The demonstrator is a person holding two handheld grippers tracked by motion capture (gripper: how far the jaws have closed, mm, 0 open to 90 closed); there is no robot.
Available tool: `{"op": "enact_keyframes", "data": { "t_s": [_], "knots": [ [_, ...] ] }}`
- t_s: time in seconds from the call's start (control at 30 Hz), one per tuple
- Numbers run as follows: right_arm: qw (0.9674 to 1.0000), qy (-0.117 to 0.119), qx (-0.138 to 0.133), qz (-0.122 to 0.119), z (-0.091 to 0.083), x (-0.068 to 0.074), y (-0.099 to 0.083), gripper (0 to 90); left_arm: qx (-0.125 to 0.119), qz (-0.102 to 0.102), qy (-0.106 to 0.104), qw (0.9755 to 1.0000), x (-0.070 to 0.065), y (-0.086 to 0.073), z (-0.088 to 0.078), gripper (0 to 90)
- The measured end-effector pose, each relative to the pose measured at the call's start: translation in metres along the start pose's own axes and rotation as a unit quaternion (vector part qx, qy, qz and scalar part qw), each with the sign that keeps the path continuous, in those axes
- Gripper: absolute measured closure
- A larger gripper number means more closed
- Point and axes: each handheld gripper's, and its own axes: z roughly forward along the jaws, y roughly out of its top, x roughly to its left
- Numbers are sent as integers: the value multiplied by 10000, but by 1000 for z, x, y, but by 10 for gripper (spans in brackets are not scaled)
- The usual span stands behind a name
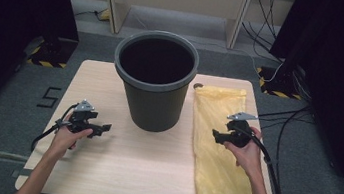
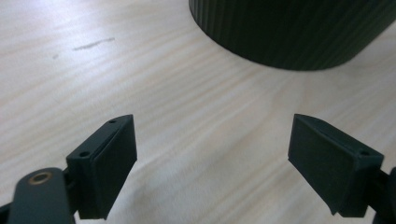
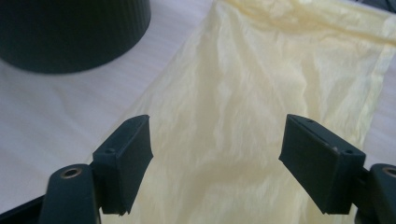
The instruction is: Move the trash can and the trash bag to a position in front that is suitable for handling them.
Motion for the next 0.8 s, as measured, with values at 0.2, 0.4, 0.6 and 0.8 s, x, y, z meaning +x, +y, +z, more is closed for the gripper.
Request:
{"op": "enact_keyframes", "data": {
  "t_s": [0.2,0.4,0.6,0.8],
  "knots": [
    [9996,135,262,-53,-14,3,-40,233,131,98,119,9998,-4,-12,-6,148],
    [9985,87,527,-146,-20,16,-74,224,366,172,132,9991,-6,-29,-6,148],
    [9965,-66,790,-274,-5,32,-86,227,231,230,209,9993,-9,-34,-7,138],
    [9975,-313,628,67,9,30,-81,210,245,248,202,9992,-8,-34,-7,129]
  ]
}}
